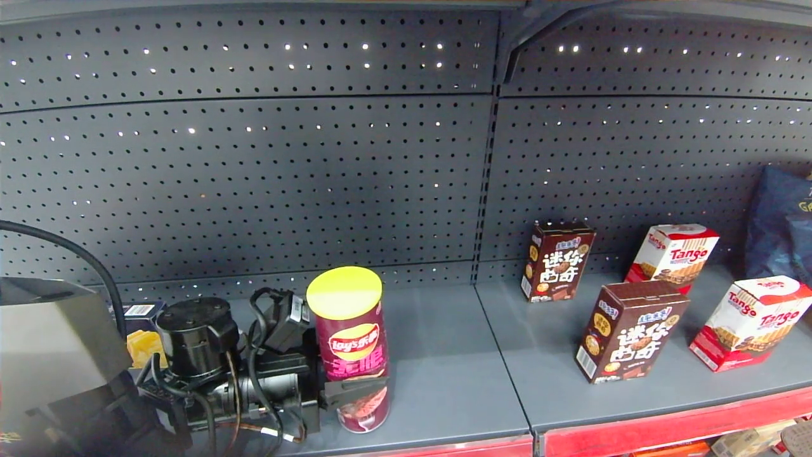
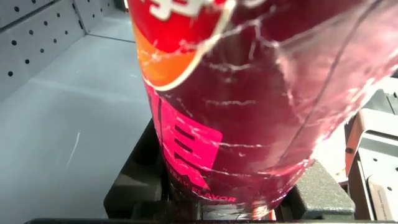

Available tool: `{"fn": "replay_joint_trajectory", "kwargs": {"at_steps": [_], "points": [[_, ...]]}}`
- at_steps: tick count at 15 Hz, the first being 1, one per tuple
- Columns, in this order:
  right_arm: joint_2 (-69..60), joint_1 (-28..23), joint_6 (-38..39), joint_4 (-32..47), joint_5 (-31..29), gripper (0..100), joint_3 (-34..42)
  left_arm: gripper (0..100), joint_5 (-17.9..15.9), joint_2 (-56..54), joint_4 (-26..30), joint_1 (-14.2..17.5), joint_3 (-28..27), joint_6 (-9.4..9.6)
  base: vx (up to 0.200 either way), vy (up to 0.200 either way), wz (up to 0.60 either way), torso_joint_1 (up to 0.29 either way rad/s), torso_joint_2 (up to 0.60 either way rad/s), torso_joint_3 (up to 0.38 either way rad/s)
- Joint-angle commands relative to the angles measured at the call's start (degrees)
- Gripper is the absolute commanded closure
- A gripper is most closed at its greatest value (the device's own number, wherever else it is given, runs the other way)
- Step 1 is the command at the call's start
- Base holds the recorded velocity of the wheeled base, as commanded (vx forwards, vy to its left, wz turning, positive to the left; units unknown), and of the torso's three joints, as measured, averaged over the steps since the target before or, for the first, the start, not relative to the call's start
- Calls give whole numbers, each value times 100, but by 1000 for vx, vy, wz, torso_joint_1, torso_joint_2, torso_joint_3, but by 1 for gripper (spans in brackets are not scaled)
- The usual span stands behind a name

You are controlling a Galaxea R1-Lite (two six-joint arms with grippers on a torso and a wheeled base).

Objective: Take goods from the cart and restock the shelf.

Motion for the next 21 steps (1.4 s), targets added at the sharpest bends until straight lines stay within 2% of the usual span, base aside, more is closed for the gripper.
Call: {"fn": "replay_joint_trajectory", "kwargs": {"at_steps": [1, 2, 3, 11, 14, 15, 18, 21], "points": [[-16, -35, 0, 2, 4, 100, 21, 100, 2, 61, -6, 1, -10, -3, 0, 0, 0, 0, 0, 0], [-16, -61, 0, 2, 4, 100, 21, 100, 2, 61, -6, 1, -1, -3, 0, 0, 0, 0, 0, 0], [-16, -61, 0, 2, 4, 100, 21, 0, 2, 69, -6, 1, -10, -3, 0, 0, 0, 0, 0, 0], [-16, -61, 0, 2, 12, 100, 21, 0, -7, -18, -6, 10, 60, -3, 0, 0, 0, 0, 0, 0], [-25, -61, 0, 2, 12, 100, 21, 0, -24, -124, -191, 177, 87, -12, 0, 0, 0, 0, 0, 0], [-33, -61, 0, 2, 12, 100, 21, 0, -103, -150, -296, 318, 219, -12, 0, 0, 0, 0, 0, 0], [-25, -61, 0, 2, 12, 100, 21, 0, -112, -440, -419, 397, 702, -12, 0, 0, 0, 0, 0, 0], [-25, -61, 0, 2, 12, 100, 21, 0, -112, -686, -419, 564, 772, -12, 0, 0, 0, 0, 0, 0]]}}
